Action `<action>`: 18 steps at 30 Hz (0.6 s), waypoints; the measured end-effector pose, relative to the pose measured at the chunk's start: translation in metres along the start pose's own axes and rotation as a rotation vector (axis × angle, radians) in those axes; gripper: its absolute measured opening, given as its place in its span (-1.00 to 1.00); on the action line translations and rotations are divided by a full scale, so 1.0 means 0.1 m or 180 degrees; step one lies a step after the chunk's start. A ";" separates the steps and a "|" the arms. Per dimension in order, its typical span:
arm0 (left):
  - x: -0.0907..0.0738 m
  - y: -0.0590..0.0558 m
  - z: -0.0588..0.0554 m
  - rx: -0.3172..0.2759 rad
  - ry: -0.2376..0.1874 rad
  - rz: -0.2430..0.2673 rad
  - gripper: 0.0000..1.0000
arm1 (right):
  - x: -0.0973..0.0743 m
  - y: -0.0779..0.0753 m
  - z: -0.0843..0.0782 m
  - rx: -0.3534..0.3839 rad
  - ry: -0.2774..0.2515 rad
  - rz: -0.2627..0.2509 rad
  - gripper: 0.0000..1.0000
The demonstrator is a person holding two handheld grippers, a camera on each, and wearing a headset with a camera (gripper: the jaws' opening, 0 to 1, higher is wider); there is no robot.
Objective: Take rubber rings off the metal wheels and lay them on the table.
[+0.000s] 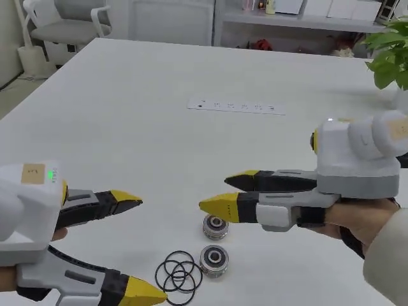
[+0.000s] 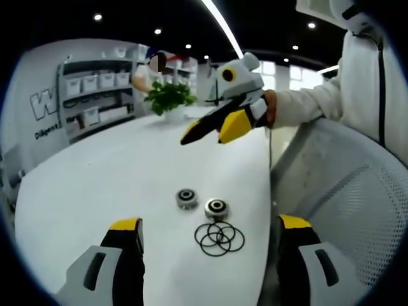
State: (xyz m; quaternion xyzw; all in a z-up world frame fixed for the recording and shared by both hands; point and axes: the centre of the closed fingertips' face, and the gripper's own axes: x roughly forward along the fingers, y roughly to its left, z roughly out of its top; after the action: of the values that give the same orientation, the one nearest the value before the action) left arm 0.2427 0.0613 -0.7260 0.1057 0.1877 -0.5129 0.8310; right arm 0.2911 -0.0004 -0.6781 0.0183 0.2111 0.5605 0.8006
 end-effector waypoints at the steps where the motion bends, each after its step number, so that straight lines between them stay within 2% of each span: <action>1: -0.02 0.01 0.02 -0.0005 -0.0025 0.0023 0.79 | -0.03 -0.02 0.00 -0.0031 -0.0003 -0.0041 0.16; 5: -0.11 0.08 0.16 -0.0064 -0.0248 0.0134 0.89 | -0.18 -0.05 0.09 -0.0100 -0.0159 -0.0081 0.41; 8: -0.16 0.11 0.22 -0.0088 -0.0325 0.0181 0.99 | -0.29 -0.07 0.14 -0.0122 -0.0239 -0.0112 0.53; 13: -0.23 0.09 0.29 -0.0049 -0.0365 0.0194 1.00 | -0.49 -0.10 0.12 -0.0305 -0.0221 -0.0167 0.72; 18: -0.33 0.11 0.38 -0.0008 -0.0447 0.0254 1.00 | -0.71 -0.11 0.00 -0.0261 -0.0153 -0.0147 0.77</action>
State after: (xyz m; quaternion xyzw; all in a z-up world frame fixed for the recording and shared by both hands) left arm 0.2466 0.0787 -0.6782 0.0758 0.1252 -0.4853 0.8620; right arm 0.2810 -0.0692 -0.6586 -0.0060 0.1691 0.5494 0.8183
